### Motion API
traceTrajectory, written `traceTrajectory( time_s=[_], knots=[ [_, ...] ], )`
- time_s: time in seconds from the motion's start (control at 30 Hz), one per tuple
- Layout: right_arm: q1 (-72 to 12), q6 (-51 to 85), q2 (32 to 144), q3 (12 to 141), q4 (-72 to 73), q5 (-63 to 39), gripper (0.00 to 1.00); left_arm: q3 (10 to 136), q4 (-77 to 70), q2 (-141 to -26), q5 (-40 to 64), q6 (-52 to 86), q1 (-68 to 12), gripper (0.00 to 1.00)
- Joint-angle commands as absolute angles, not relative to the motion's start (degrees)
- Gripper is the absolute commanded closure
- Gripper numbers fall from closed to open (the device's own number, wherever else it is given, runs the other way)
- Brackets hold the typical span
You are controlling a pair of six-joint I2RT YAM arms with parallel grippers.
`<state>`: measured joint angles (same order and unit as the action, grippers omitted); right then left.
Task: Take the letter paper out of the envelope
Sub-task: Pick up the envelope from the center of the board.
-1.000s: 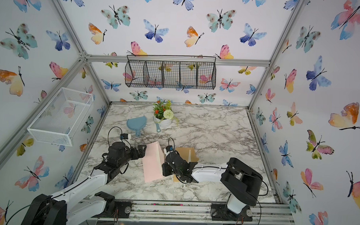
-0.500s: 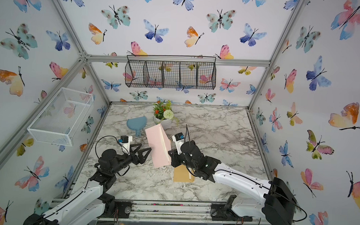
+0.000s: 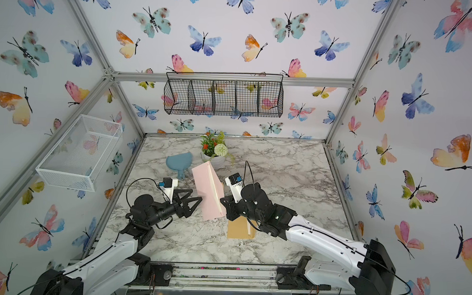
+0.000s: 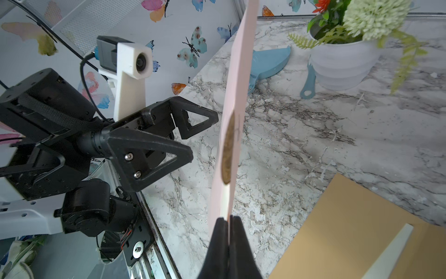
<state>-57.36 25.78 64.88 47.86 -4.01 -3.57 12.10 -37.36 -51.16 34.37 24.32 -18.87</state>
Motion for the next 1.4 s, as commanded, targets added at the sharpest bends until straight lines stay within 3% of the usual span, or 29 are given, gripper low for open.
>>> traceTrajectory(
  time_s=[0.0,0.27,0.53,0.73,0.93,0.97,1.07,1.13,1.37],
  knots=[
    [-57.57,24.8,64.24,49.4,-4.58,-5.12,0.99,11.86,-38.88,-50.44,34.98,24.09,-18.9,0.0],
    [-57.57,25.95,65.87,50.09,-2.05,-9.72,0.99,12.05,-41.88,-53.29,39.08,24.94,-18.9,0.06],
    [-57.57,25.22,67.35,50.3,-1.96,-8.4,0.99,11.98,-45.07,-54.07,43.76,25.76,-18.9,0.22],
    [-57.57,24.63,67.89,51.24,-1.88,-7.9,0.99,12.04,-45.29,-53.75,44.32,26.0,-18.9,0.45],
    [-57.57,23.36,67.75,49.89,-2.64,-4.58,0.98,12.13,-44.78,-53.17,44.38,25.93,-18.9,0.86],
    [-57.57,23.28,67.49,49.6,-2.64,-4.14,0.93,12.13,-44.67,-53.09,44.31,25.93,-18.9,0.89],
    [-57.57,22.87,66.48,49.39,-4.43,-2.03,0.62,12.13,-44.24,-52.91,43.81,25.89,-18.87,0.94],
    [-57.57,23.48,65.45,50.08,-6.64,-0.51,0.5,12.29,-43.48,-52.91,43.05,25.68,-18.88,0.95],
    [-57.57,25.66,66.38,52.87,-6.37,-6.45,0.44,12.48,-42.89,-53.09,42.61,25.51,-18.9,0.95]
  ],
)
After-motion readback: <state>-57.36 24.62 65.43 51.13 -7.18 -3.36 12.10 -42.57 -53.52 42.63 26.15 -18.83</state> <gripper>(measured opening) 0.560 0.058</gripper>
